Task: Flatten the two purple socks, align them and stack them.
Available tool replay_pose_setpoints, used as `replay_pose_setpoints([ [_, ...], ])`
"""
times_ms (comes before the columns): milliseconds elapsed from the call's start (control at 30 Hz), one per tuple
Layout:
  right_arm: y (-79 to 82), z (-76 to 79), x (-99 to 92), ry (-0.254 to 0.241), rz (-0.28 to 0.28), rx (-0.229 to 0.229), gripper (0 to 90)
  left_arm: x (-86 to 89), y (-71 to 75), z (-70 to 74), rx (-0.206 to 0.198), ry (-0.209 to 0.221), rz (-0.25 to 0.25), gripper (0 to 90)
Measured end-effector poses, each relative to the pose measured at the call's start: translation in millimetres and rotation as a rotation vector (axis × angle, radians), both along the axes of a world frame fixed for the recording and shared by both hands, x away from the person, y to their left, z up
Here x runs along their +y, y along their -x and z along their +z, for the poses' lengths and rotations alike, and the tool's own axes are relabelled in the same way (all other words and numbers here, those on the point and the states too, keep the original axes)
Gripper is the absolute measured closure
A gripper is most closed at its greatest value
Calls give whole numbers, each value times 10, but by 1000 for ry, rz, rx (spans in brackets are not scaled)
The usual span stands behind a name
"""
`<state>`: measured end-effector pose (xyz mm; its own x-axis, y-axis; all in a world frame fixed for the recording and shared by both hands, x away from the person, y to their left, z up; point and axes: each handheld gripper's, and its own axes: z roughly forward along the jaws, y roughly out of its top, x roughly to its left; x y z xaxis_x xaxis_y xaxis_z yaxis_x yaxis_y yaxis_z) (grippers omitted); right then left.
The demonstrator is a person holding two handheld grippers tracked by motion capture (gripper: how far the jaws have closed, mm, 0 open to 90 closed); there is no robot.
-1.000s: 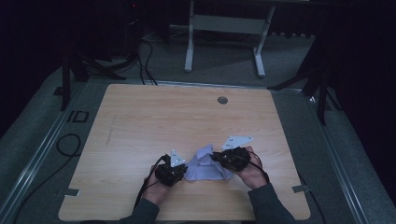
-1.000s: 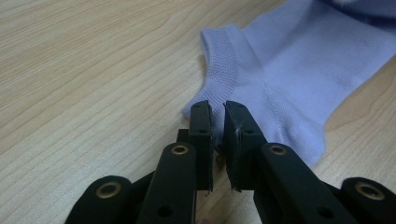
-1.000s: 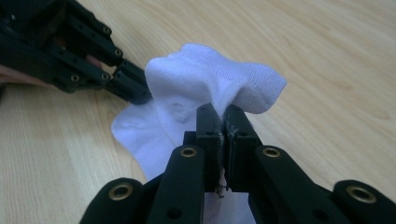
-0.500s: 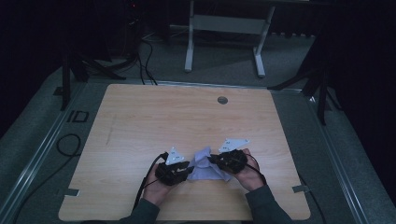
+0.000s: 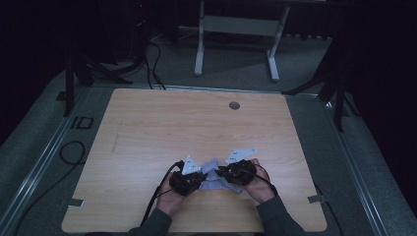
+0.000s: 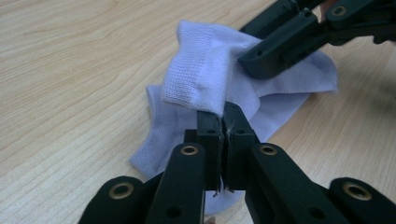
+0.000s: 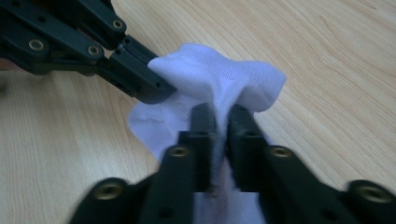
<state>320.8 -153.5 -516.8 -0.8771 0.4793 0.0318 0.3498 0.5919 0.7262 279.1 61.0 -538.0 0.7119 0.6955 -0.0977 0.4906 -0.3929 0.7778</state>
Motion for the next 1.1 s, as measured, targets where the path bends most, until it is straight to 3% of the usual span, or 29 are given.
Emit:
replay_pose_setpoints([
  [33,-6,16,-17,-16,-16,6,712,10,0,2,1,-4,3,884],
  [100,-48,101,-138,-100,-53,27,697,13,1,0,3,-7,3,885],
  [233,-73,174,-264,-107,-104,26,701,14,9,-26,13,-16,4,884],
  [267,-69,194,-340,-69,-132,12,702,16,11,-33,16,-18,6,884],
  [300,-69,194,-340,-69,-132,12,702,16,11,-33,16,-18,6,884],
  [333,-63,171,-391,-10,-164,8,693,17,17,-38,22,-17,5,884],
  [400,-66,148,-408,8,-174,11,693,17,21,-42,25,-14,5,884],
  [567,-119,-102,-471,141,-242,90,679,25,28,-76,41,-20,10,883],
  [633,-130,-141,-469,155,-246,103,678,31,25,-85,45,-26,9,883],
  [867,-155,-215,-467,188,-259,137,834,54,22,-110,64,-24,16,882],
  [1100,-152,-235,-465,186,-266,141,861,103,33,-123,90,-36,24,883],
])
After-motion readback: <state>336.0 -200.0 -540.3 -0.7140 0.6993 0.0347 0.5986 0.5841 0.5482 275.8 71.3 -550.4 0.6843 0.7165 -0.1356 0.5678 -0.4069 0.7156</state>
